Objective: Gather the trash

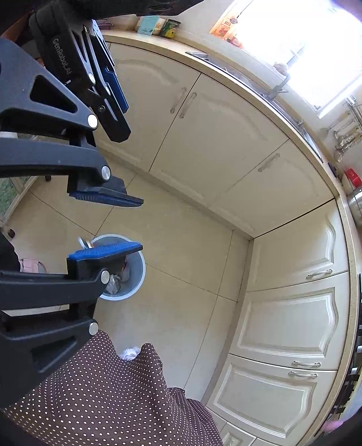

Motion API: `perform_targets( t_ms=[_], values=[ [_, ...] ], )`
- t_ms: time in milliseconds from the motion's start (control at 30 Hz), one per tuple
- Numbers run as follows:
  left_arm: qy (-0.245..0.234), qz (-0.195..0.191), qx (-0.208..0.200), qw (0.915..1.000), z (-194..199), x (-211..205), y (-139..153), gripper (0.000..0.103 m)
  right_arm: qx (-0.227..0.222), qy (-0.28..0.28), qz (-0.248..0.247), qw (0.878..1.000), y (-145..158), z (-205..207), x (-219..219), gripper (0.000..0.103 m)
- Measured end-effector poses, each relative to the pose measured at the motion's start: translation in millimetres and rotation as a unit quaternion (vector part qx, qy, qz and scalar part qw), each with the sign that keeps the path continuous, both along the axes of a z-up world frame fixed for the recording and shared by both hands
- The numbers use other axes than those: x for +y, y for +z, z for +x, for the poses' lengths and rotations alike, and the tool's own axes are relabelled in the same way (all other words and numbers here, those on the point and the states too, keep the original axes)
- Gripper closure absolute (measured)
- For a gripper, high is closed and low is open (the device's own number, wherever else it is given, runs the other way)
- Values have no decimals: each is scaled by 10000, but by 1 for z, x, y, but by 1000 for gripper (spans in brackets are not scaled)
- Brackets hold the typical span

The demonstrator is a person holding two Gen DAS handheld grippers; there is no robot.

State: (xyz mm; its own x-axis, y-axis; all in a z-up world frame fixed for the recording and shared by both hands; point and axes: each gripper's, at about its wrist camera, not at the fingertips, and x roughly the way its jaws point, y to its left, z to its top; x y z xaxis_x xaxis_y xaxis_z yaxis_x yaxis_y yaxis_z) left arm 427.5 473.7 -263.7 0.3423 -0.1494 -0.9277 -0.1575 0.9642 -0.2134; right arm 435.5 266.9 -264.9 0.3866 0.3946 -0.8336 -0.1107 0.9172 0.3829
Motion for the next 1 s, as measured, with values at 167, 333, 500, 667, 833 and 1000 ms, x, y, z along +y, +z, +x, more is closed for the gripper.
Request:
perform_targets(
  t_ms=[167,333,500,667,833,1000],
  values=[
    [-36,51,-110,9999,-11,-7,14,41,-119,-57,-36,9999,15,-15,-11,77],
    [-123,111,-359,9992,-27,-27,41,40,-341,-82,-186,9992,40,-36,-33,77],
    [-217,179,-580,9979,-49,-60,69,40,-666,-126,-287,9973,73,-64,-72,76],
    [-241,326,-886,9952,-80,-109,103,40,-1001,-99,-397,9941,101,-100,-121,74],
    [-129,339,-1287,9910,-122,-168,143,37,-1344,-14,-598,9891,130,-142,-179,70],
    [72,306,-1663,9856,-170,-218,176,35,-1636,59,-704,9840,156,-178,-227,65]
  ],
)
